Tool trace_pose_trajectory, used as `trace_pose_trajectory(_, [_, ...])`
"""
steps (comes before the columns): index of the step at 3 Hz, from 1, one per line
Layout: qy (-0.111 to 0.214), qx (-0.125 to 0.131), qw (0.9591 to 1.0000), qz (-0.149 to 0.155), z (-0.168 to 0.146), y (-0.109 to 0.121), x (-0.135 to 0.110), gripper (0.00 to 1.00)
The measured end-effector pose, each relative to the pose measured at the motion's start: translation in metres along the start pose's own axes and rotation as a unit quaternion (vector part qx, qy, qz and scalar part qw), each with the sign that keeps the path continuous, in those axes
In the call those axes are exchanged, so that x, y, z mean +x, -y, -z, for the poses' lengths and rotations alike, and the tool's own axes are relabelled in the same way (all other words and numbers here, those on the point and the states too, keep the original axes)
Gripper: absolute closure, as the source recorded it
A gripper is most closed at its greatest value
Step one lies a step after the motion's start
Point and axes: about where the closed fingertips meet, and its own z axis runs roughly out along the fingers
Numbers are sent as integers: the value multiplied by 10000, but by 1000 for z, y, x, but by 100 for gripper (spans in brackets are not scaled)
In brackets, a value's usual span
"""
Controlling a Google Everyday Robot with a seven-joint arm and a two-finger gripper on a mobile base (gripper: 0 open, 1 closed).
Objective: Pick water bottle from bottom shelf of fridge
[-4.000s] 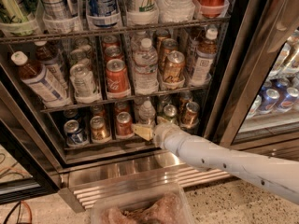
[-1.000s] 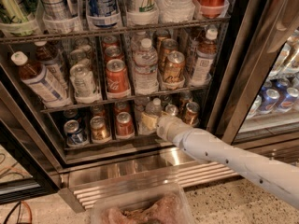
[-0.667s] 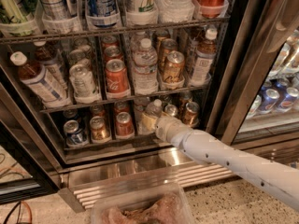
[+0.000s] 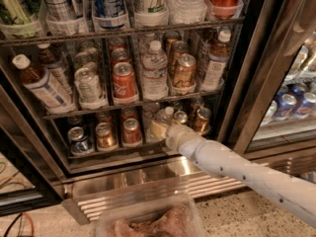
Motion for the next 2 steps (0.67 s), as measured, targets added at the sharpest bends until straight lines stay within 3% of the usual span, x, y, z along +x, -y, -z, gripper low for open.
trace_pose_trajectory(2, [59,-155,9999,-5,8,-9,-7,100])
